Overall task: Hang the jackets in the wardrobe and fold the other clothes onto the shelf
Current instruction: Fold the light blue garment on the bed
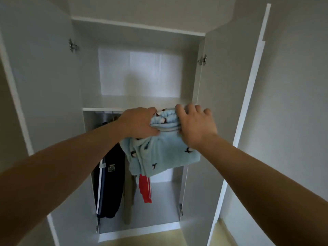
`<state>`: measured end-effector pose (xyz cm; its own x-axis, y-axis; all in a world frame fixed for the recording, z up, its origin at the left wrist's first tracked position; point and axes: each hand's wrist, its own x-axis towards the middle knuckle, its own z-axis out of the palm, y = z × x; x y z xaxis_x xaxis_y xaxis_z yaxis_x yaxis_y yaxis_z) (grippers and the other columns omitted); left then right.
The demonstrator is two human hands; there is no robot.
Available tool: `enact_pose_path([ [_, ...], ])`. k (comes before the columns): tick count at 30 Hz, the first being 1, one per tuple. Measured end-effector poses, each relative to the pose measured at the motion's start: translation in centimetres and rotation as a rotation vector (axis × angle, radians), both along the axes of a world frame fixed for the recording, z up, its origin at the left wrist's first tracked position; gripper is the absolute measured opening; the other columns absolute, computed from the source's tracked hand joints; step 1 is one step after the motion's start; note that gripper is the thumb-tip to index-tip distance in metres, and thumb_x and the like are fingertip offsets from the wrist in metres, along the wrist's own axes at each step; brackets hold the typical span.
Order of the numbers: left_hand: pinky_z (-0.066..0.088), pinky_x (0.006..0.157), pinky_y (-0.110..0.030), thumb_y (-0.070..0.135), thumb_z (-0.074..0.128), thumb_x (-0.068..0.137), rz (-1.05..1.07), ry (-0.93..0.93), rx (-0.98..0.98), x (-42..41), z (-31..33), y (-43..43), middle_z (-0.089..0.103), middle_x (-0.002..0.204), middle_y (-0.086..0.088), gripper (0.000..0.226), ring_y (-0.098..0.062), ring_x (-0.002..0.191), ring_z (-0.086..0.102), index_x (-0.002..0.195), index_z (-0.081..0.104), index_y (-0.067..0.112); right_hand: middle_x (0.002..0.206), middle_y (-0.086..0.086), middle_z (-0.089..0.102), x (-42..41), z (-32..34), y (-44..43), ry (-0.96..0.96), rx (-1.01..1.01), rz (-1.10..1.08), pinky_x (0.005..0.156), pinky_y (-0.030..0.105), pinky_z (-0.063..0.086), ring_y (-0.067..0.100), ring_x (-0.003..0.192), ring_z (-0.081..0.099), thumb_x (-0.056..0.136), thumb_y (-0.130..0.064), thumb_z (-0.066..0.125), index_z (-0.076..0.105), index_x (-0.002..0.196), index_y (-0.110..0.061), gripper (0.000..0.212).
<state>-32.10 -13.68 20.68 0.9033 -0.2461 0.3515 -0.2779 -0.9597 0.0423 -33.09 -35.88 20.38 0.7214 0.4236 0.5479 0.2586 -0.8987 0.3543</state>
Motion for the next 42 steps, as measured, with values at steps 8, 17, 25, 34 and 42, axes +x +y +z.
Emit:
enact_pose_path([
  [8, 0.050, 0.076, -0.026, 0.063, 0.079, 0.066, -0.034, -0.002, -0.423, 17.1, 2.7, 2.7, 0.063, 0.104, 0.016, 0.053, -0.007, 0.093, 0.062, 0.106, 0.059, 0.033, 0.119, 0.020, 0.049, 17.1, 1.4, 3.1, -0.410, 0.127, 0.076, 0.083, 0.048, 0.042, 0.038, 0.101, 0.049, 0.073, -0.014, 0.062, 0.047, 0.132, -0.012, 0.061],
  [17, 0.046, 0.064, -0.013, 0.044, 0.089, 0.069, 0.005, -0.025, -0.818, 32.8, 6.1, 6.5, 0.070, 0.091, 0.018, 0.031, 0.005, 0.079, 0.065, 0.091, 0.070, 0.035, 0.111, 0.011, 0.057, 34.7, 4.9, 7.9, -0.138, 0.299, 0.203, 0.067, 0.038, 0.030, 0.034, 0.092, 0.059, 0.087, -0.014, 0.051, 0.048, 0.119, -0.012, 0.032],
  [25, 0.062, 0.070, -0.037, 0.034, 0.084, 0.077, 0.032, 0.241, -1.592, 44.7, 4.9, 15.1, 0.077, 0.106, -0.011, 0.048, -0.027, 0.089, 0.076, 0.118, 0.072, 0.012, 0.130, 0.010, 0.048, 48.0, 4.4, 15.9, 0.124, 0.514, 0.249, 0.089, 0.045, 0.038, 0.034, 0.115, 0.049, 0.098, -0.033, 0.046, 0.045, 0.131, -0.018, 0.037],
  [34, 0.040, 0.113, -0.047, 0.050, 0.065, 0.094, 0.510, 0.107, -0.691, 55.1, 0.3, 24.0, 0.025, 0.162, -0.021, 0.087, -0.041, 0.139, 0.042, 0.160, 0.021, 0.014, 0.141, 0.012, 0.057, 58.4, -1.3, 25.9, 0.579, 0.270, 0.168, 0.103, 0.041, 0.044, 0.032, 0.125, 0.055, 0.099, -0.054, 0.043, 0.050, 0.138, -0.019, 0.053],
  [42, 0.020, 0.122, -0.052, 0.079, 0.066, 0.073, -0.015, 0.085, 0.054, 54.3, -3.8, 25.3, 0.012, 0.167, -0.004, 0.124, -0.025, 0.154, 0.012, 0.162, 0.005, 0.018, 0.120, 0.011, 0.064, 60.7, -3.5, 27.7, 0.350, 0.222, 0.130, 0.087, 0.038, 0.051, 0.031, 0.103, 0.064, 0.096, -0.046, 0.048, 0.046, 0.132, -0.018, 0.046],
])
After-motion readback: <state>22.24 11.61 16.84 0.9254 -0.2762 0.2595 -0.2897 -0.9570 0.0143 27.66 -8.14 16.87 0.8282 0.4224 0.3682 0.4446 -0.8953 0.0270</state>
